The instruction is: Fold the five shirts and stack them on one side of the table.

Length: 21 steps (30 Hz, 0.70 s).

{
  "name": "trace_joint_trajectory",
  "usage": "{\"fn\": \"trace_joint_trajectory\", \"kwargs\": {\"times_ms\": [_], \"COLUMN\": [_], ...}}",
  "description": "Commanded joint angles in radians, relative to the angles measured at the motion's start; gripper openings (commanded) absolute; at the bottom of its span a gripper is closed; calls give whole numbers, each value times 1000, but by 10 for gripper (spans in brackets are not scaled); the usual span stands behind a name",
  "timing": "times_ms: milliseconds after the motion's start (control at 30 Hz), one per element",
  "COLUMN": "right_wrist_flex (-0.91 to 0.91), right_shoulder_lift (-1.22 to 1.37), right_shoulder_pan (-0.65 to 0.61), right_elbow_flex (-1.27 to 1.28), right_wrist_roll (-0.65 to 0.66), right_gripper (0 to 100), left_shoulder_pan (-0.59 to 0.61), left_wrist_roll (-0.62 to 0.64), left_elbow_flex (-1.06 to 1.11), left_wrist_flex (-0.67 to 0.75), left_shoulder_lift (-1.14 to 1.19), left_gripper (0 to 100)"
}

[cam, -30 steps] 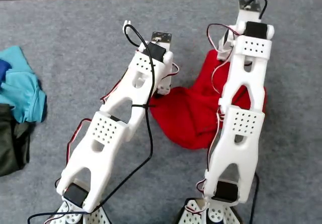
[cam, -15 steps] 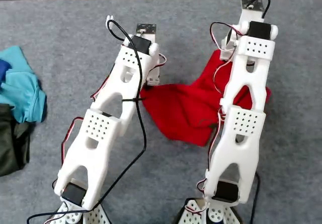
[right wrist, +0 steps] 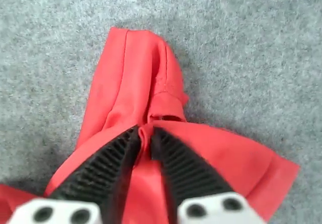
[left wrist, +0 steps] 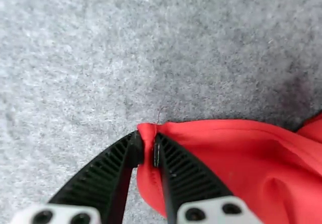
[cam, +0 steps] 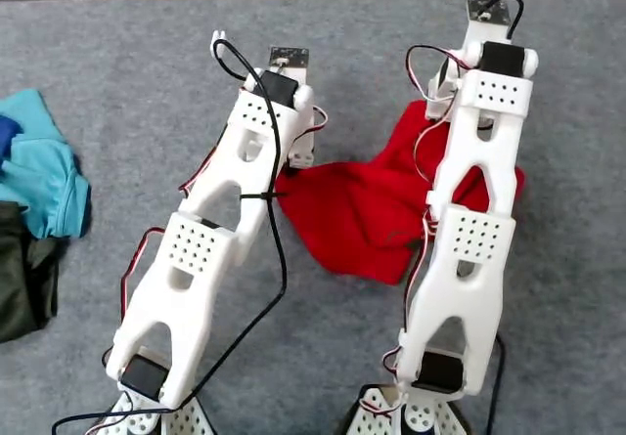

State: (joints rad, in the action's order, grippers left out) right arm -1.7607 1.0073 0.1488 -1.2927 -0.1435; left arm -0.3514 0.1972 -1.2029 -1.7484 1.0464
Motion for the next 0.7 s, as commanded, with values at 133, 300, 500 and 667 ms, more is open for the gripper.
{"fn": "trace_joint_trajectory", "kwargs": {"times_ms": [133,300,500,667], "right_wrist_flex": [-11,11,-17,-18], "right_shoulder_lift": [-13,-13,-61,-114], "right_shoulder_pan": [56,87,137,147], "right_elbow_flex": [-12,-13,-160,-282], "right_wrist_roll": [-81,-114,-112,-115], "right_gripper": [5,5,5,5], "left_shoulder_pan": [-3,-3,-3,-2], "left_wrist_roll": [3,3,5,3], "left_elbow_flex": [-37,-46,-38,-38], "left_wrist_flex": [-12,-12,-12,-12], "left_shoulder_lift": [-24,-24,-102,-249], "left_gripper": [20,20,20,20]}}
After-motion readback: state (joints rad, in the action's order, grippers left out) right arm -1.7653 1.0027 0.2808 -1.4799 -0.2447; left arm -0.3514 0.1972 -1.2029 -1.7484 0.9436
